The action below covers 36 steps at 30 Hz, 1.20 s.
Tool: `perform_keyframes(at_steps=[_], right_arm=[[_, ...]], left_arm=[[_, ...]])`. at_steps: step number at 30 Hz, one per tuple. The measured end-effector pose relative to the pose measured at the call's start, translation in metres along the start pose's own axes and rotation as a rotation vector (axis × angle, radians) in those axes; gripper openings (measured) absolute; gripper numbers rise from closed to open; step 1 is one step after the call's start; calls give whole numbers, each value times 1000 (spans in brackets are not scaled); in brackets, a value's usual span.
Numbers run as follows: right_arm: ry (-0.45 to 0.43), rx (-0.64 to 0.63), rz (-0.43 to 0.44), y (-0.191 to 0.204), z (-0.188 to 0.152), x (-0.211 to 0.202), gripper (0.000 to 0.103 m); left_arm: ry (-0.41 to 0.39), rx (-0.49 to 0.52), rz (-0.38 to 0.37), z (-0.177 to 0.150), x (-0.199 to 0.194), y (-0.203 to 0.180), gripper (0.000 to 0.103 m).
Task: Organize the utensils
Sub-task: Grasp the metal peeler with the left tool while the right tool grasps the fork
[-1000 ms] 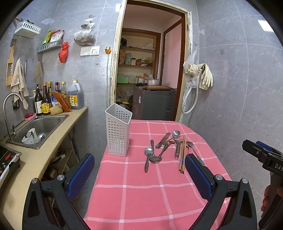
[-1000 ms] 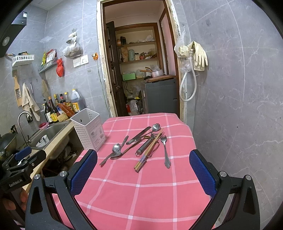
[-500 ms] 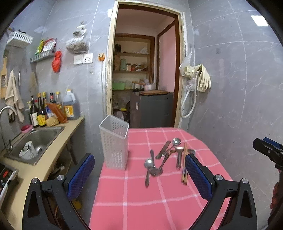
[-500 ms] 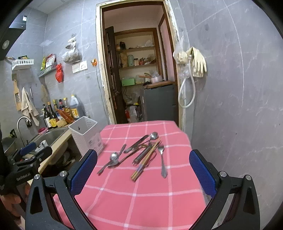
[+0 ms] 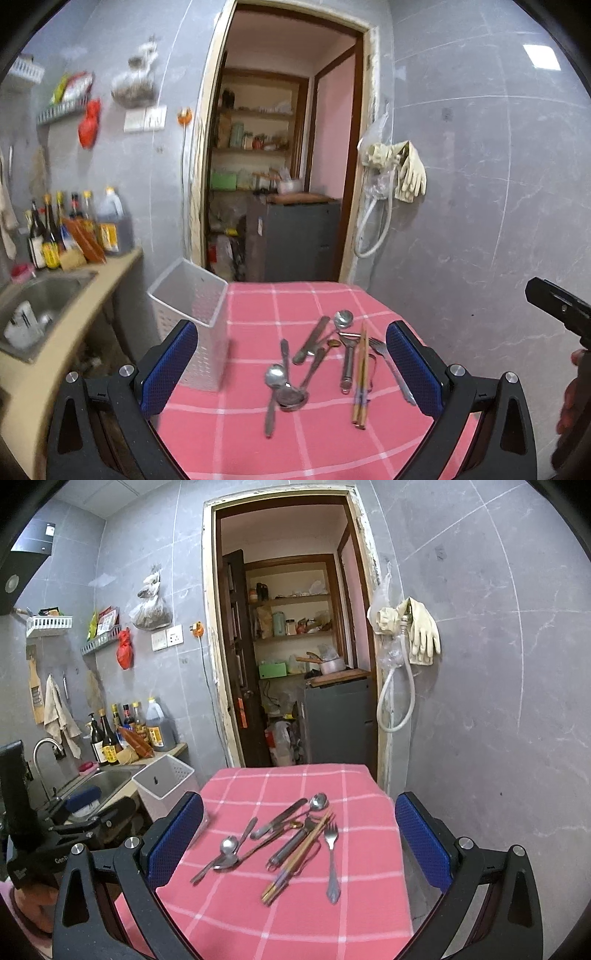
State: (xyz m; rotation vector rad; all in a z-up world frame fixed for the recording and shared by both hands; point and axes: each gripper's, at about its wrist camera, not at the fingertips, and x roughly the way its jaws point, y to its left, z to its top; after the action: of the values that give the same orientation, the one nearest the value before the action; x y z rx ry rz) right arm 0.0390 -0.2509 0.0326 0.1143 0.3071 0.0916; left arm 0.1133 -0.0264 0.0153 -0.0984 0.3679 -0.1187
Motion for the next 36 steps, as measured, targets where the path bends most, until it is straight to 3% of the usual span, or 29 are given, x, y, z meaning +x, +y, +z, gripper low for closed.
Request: perform_keyframes(at_steps=[7,12,14,17,20,28,36], right_arm=[[28,1,49,-17,8,53,101],[85,45,102,-40,3,100,87],[126,69,128,-52,-4,124,75],[198,92,151,-68,-15,160,55],[277,118,162,-81,-31,194,42],[501,186,240,-98,-87,274,31],[656,187,362,-94,-122,331,25]], left_arm=[[36,15,-13,4,46,-15,103],[91,7,-4,6,96,-30,102],[119,4,-9,4,114,-34,99],[188,4,-27,-1,148,-40,89],[279,-26,-85,-11,180,-42,71],[500,-24,-196,-44,250,-63,41],[698,-12,-299,-68,300,-68,23]])
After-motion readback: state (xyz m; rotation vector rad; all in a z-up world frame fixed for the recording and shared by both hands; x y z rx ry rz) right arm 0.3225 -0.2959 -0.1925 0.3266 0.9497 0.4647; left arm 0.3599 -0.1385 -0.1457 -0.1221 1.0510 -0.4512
